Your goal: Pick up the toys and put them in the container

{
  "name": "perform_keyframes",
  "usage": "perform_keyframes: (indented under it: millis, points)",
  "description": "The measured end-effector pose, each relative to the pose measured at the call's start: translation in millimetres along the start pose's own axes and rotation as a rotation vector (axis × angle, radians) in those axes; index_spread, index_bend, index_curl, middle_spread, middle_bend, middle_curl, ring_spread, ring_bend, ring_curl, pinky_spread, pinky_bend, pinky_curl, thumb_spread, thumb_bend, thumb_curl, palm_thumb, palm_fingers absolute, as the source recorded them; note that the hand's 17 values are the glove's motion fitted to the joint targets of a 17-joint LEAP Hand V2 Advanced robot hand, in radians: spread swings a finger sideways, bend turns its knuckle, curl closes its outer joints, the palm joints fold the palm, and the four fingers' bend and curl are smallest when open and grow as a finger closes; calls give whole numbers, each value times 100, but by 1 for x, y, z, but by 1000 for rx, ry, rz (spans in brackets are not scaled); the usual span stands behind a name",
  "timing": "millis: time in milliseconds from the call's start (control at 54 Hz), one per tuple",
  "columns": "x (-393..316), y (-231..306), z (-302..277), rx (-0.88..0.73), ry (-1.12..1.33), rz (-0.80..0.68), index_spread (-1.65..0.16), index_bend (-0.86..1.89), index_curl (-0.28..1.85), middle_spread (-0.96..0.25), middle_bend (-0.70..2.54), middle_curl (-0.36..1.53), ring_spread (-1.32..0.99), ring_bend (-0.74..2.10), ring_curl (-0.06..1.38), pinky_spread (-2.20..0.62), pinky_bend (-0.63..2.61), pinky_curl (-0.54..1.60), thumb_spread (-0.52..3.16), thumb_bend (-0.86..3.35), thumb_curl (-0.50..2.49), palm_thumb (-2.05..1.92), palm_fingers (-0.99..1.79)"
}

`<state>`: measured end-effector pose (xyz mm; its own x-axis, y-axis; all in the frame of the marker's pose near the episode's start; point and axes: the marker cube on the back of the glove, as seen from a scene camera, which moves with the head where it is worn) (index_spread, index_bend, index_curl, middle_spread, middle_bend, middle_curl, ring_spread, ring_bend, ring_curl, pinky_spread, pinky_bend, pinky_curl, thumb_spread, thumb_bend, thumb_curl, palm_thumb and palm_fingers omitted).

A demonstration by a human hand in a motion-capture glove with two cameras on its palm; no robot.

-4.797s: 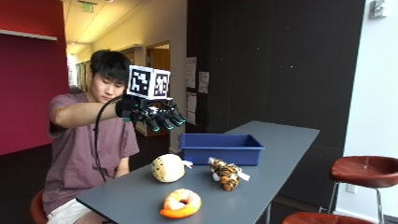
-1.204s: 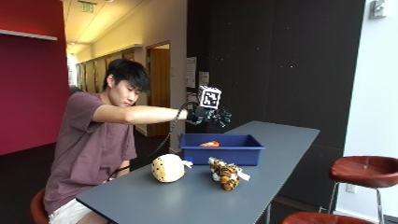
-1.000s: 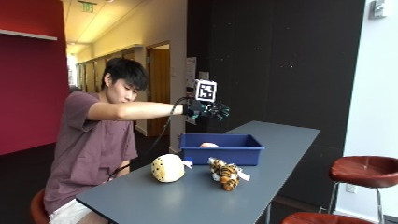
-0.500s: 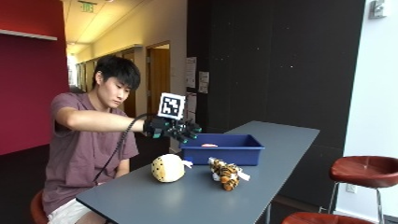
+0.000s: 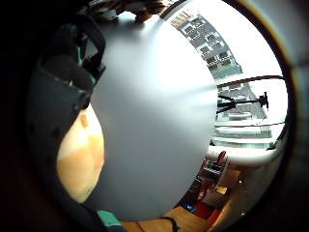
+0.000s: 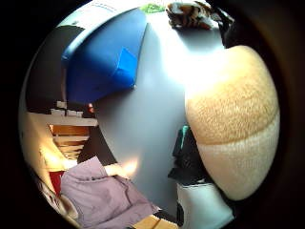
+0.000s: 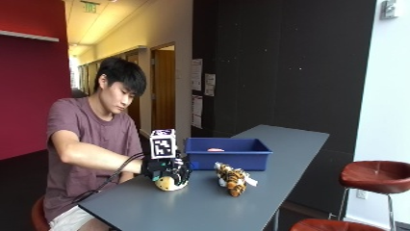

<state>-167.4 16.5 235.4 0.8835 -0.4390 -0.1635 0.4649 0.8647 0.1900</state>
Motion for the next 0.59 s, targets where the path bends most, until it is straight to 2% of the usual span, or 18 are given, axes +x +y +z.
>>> perform_keyframes:
  millis: [148,185,222,278,352,482,593]
  points:
    - [-9,-13,-7,50,-159,94,-25,14,22,-10,46,30,-24,102,46,-24,93,36,125,17,39,41,87]
    - [-9,-17,-10,44,-175,108,-26,17,23,-12,49,32,-27,104,49,-26,95,37,120,17,42,45,89]
    - [-8,-21,-14,26,-203,105,-28,24,24,-15,60,36,-29,107,50,-29,100,39,113,18,45,50,110]
    - [-6,-26,-23,-25,-212,94,-30,33,28,-18,72,41,-31,111,53,-31,103,42,106,18,49,53,122]
    - [-5,-31,-48,-94,-192,82,-32,48,35,-21,86,48,-33,116,57,-33,105,46,95,16,54,54,126]
    - [-5,-41,-112,-99,-195,107,-33,69,46,-23,104,58,-35,123,61,-36,110,51,80,13,61,55,119]
    - [-14,-63,-189,-21,-149,144,-34,80,54,-22,112,63,-35,130,64,-37,114,54,70,10,66,56,113]
